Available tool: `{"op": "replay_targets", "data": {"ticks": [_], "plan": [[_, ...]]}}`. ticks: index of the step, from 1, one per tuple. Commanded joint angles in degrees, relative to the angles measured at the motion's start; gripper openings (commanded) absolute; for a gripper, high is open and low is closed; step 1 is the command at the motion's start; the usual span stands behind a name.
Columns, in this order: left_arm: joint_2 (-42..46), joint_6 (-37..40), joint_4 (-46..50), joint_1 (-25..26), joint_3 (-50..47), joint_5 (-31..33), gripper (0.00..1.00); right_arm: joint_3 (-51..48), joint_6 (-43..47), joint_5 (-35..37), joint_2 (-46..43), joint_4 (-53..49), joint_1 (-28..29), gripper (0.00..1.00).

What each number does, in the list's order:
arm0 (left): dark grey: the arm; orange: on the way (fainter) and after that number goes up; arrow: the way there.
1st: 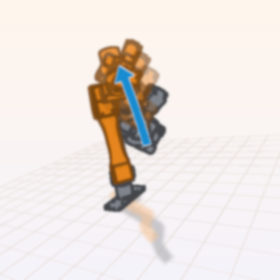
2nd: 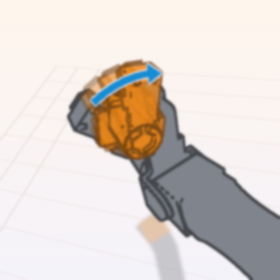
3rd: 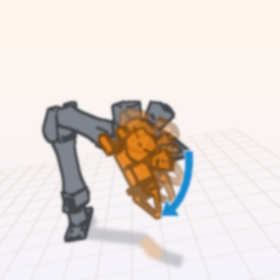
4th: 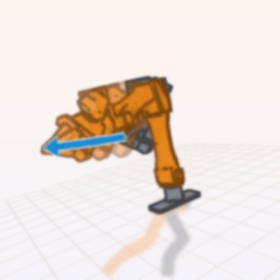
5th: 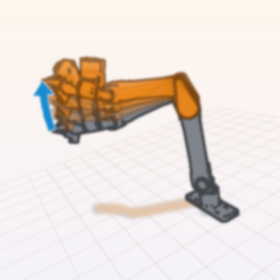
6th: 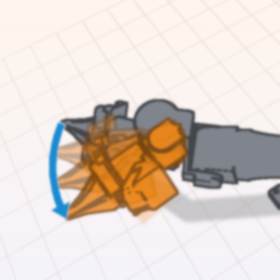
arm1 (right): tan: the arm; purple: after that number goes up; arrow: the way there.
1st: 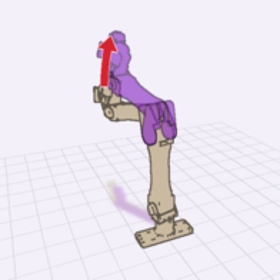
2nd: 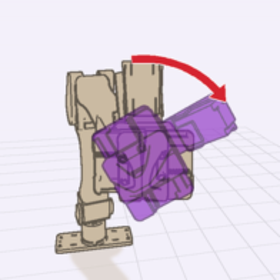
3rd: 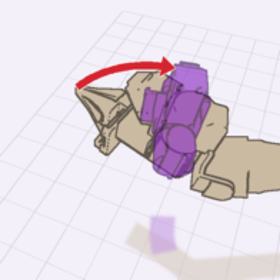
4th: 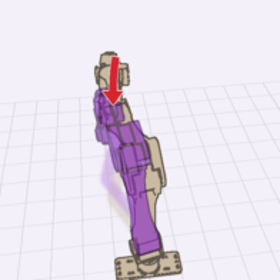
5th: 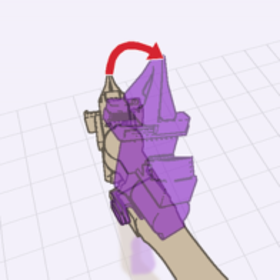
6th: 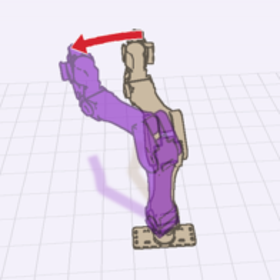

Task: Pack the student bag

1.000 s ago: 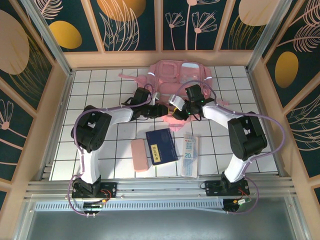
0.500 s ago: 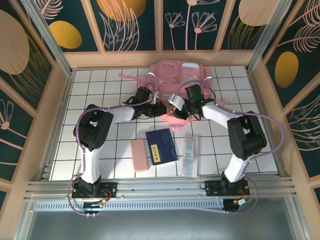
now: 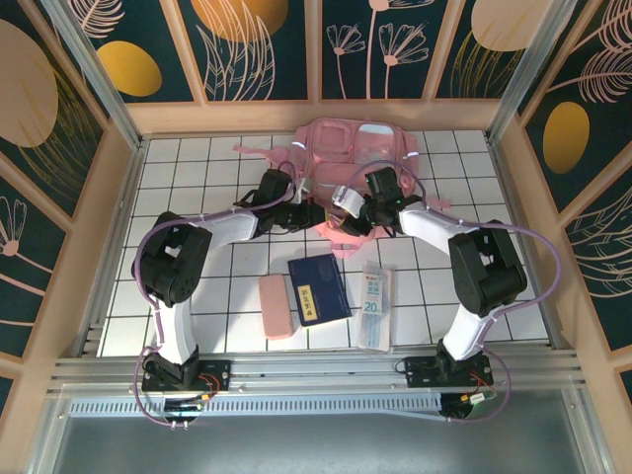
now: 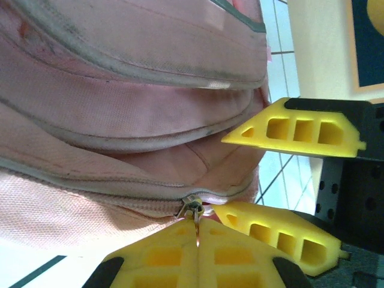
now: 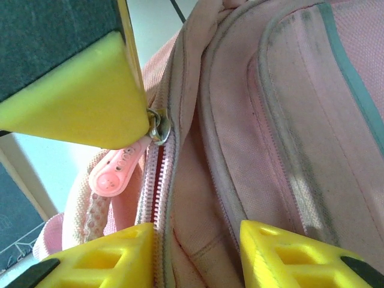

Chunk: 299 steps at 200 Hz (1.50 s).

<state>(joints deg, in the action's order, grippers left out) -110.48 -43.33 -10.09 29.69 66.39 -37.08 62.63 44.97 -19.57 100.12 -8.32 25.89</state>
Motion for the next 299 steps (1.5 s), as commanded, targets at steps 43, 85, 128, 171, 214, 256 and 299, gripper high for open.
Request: {"op": "replay_targets", "data": {"ticks": [43,85,128,171,214,256,299], "plan": [[5.66,3.91,2.60,-1.28,0.82,-3.86,0.00,0.97,4.00,-4.10,-0.24,0.10,1.58,0.21],[6.37,22.59,24.07,-1.66,6.17,11.10,0.00,-0.74,5.91,-2.73,-1.48,0.85,1.88,0.00],[7.27,32.57,25.85,-1.66,3.28,18.80,0.00,-6.14,8.33,2.25,-9.17,9.06,2.94,0.00],[11.57,35.63,11.20,-1.75,-4.06,2.03,0.37,-5.02,10.31,2.75,-12.88,8.26,3.03,0.00],[18.67,43.02,-10.51,-1.65,-17.72,3.37,0.51,-4.88,10.59,2.18,-12.73,7.12,3.51,0.00],[17.49,56.31,-13.89,-1.48,-20.25,1.77,0.50,-5.63,10.24,1.39,-14.23,7.36,3.99,0.00],[15.30,62.12,-24.05,-0.79,-23.33,-1.44,0.53,-5.16,11.43,1.64,-15.50,5.99,5.14,0.00]]}}
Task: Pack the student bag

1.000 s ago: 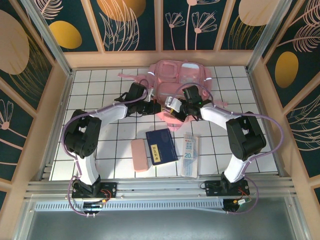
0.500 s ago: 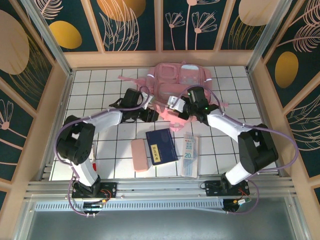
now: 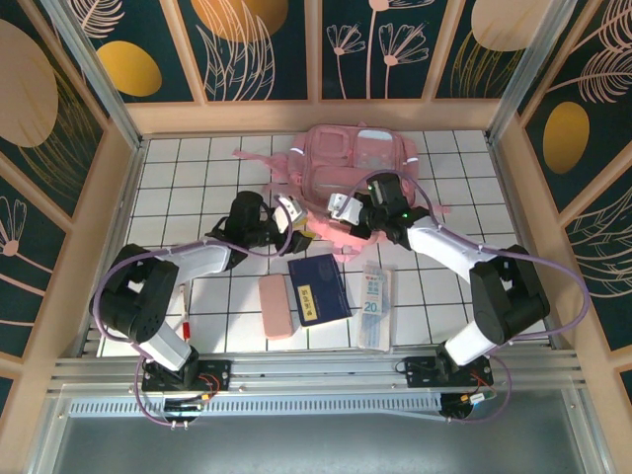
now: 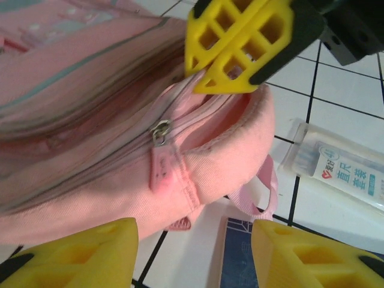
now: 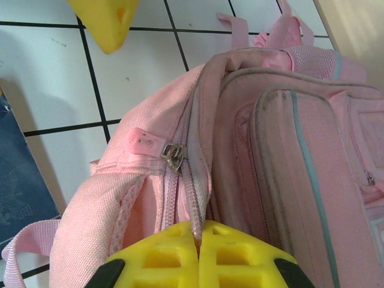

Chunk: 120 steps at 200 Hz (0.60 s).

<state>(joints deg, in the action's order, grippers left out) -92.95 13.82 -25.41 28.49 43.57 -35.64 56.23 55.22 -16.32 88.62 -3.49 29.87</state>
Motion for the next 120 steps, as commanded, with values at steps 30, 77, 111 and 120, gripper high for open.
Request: {"op": "replay_targets", "data": {"ticks": [30,77,111,120], "plan": [[-5.67,4.89,-9.20,1.58,2.30,-3.09,0.48,1.10,1.20,-1.70,-4.25,1.48,1.16,0.00],[-9.30,1.56,-14.08,3.03,2.96,3.83,0.37,1.08,1.34,-1.96,-4.31,1.23,2.67,0.00],[-9.61,0.42,-16.11,3.06,2.77,4.79,0.37,0.99,1.38,-2.27,-4.51,1.50,3.13,0.00],[-9.59,0.02,-16.73,3.00,2.67,5.02,0.37,0.95,1.38,-2.15,-4.54,1.68,3.28,0.00]]}}
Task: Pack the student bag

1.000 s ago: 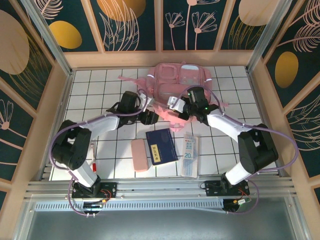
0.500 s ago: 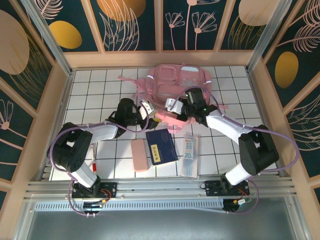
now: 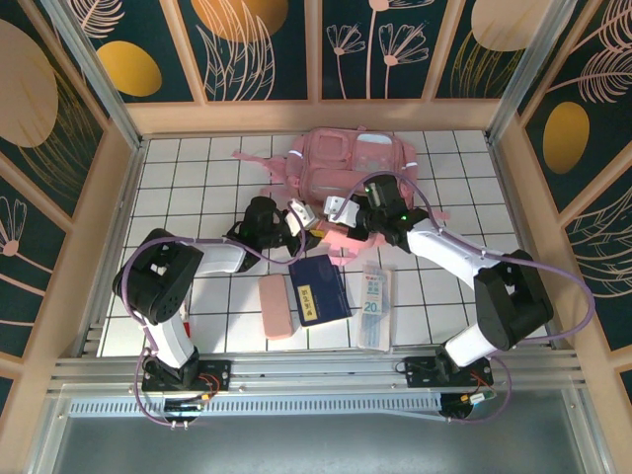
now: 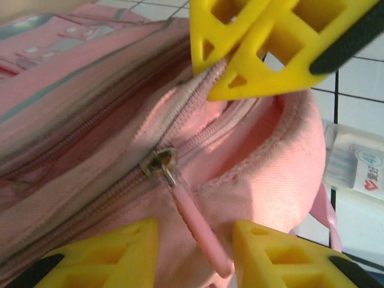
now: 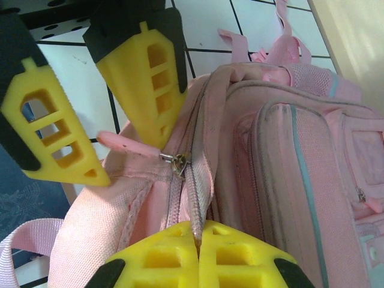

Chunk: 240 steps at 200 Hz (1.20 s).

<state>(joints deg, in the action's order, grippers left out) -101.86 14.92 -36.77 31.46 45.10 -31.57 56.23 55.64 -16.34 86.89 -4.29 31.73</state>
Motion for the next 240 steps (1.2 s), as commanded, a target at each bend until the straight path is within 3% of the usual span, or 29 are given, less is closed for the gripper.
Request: {"op": "replay_targets", "data": {"ticks": [1,37,53,65,123,149,171,189,209,224,240], "plan": [[-0.69,-1.14,-5.47,0.06,1.13,1.02,0.37,0.97,0.96,-2.12,-2.80,2.47,1.41,0.00],[-0.69,-2.00,-7.87,0.06,0.62,1.00,0.34,0.76,0.97,-2.21,-2.61,2.50,1.50,0.00],[-1.22,-1.95,-7.43,0.03,1.28,0.47,0.19,0.80,0.79,-2.21,-2.70,2.51,1.59,0.00],[-1.77,-1.82,-6.12,0.06,2.07,0.65,0.00,0.66,0.79,-2.12,-2.85,2.53,1.59,0.00],[1.41,0.43,-4.71,0.07,-0.57,2.62,0.00,-2.13,1.31,-0.30,-5.62,3.74,1.72,0.00],[3.29,-1.90,-4.03,-0.58,-2.53,7.73,0.00,-3.97,3.68,2.34,-7.62,4.71,1.84,0.00],[5.73,-6.75,-3.26,-2.56,-3.01,10.74,0.00,-6.99,9.49,9.30,-9.61,6.93,4.45,0.00],[6.67,-8.40,-3.86,-3.95,-4.50,18.06,0.00,-10.01,11.82,12.06,-12.27,10.48,6.08,0.00],[7.17,-11.64,-5.76,-6.09,-6.01,21.25,0.00,-12.19,14.29,14.78,-15.19,13.43,7.06,0.00],[6.82,-11.45,-6.64,-6.50,-6.60,20.96,0.00,-14.27,15.55,16.77,-17.32,17.51,7.45,0.00],[5.95,-9.59,-5.50,-6.50,-5.63,14.18,0.00,-15.53,14.84,17.04,-18.58,20.54,7.47,0.00]]}}
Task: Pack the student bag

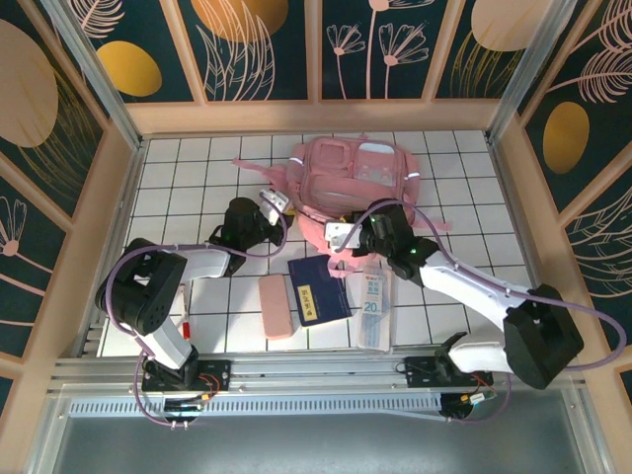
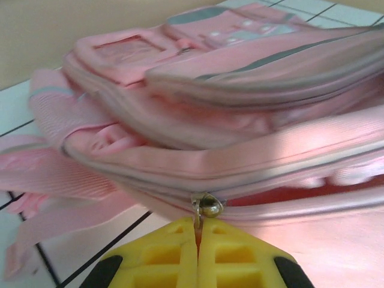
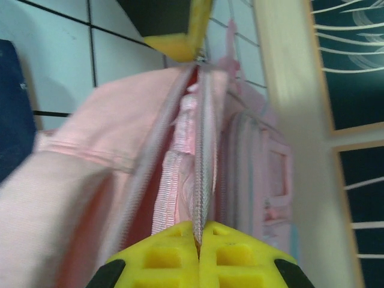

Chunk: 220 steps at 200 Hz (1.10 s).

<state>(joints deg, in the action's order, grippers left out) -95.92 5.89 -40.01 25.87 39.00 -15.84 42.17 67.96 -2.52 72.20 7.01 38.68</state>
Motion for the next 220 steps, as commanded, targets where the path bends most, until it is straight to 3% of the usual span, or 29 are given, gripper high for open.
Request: {"op": "replay_targets", "data": {"ticks": [1,14,28,40,72,91,108,120,136,160,197,220], "plan": [[-0.03,-0.59,-2.22,-0.91,0.55,-2.22,0.00,-1.48,2.34,3.23,-3.86,9.25,0.52,0.00],[0.22,-0.68,-2.79,-0.60,1.01,-9.26,0.00,-1.32,-0.87,1.80,-3.57,8.95,0.57,0.00],[1.61,-0.34,-5.05,0.88,-0.17,-11.36,0.00,-1.32,-5.97,-1.36,-2.56,9.06,0.59,0.00],[2.77,0.12,-5.71,2.16,-0.64,-12.18,0.00,-1.90,-9.41,-2.56,-0.82,10.72,0.87,0.16],[4.01,-3.56,-4.85,3.29,0.33,-13.56,0.00,-0.32,-14.69,-6.02,4.57,9.42,1.42,0.47],[4.90,-5.01,-6.51,3.31,-0.32,-13.75,0.00,2.24,-16.82,-7.11,7.69,5.67,1.57,0.57],[5.21,-5.42,-6.77,3.31,-0.07,-15.37,0.00,3.80,-17.68,-3.37,10.73,5.68,1.82,0.59],[5.30,-5.17,-6.03,3.27,0.28,-16.04,0.00,5.20,-17.88,1.06,12.57,6.29,1.84,0.53],[5.62,-4.06,-5.06,3.31,0.15,-16.74,0.00,6.70,-17.91,4.74,13.73,6.54,1.80,0.32],[6.52,-1.51,-3.34,3.31,-0.63,-15.07,0.00,7.94,-17.49,-0.37,13.15,2.45,1.57,0.00],[6.73,0.75,-1.44,2.85,-0.88,-9.66,0.00,7.27,-16.36,-3.34,11.39,0.46,1.63,0.00],[4.37,-2.39,1.15,-0.58,1.80,-7.57,0.00,6.96,-13.45,-1.81,9.17,-0.28,1.65,0.00]]}}
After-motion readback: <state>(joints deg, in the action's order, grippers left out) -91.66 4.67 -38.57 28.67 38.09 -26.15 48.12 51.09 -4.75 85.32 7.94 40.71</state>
